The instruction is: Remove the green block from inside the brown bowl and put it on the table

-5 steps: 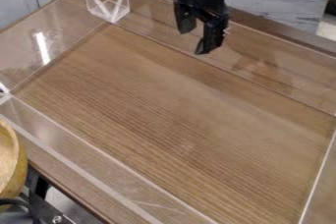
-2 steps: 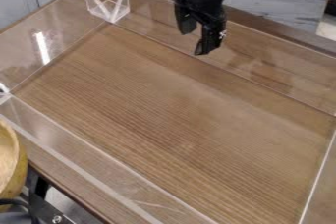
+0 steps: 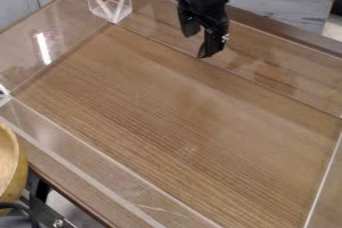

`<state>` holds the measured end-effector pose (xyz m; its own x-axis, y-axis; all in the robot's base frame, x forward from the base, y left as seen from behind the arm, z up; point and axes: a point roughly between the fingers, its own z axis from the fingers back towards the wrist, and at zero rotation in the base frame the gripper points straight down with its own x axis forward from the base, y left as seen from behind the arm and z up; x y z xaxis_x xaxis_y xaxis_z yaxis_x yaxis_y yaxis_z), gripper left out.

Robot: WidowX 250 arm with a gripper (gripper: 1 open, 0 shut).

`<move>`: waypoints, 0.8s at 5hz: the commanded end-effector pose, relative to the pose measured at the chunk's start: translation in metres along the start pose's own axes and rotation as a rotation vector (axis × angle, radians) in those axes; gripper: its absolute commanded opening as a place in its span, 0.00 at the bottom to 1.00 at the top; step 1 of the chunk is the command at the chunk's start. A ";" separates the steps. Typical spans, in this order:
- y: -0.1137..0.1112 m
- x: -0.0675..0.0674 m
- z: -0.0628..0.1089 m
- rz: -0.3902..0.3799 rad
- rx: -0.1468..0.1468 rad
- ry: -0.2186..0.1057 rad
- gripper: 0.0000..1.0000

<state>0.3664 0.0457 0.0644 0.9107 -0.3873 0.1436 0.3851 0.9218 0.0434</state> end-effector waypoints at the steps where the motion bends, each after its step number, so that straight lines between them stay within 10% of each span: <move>1: 0.012 0.014 0.019 0.000 0.044 -0.079 1.00; 4: 0.014 0.006 0.010 -0.004 0.046 -0.096 1.00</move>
<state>0.3683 0.0510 0.0570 0.8973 -0.3989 0.1889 0.3949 0.9167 0.0602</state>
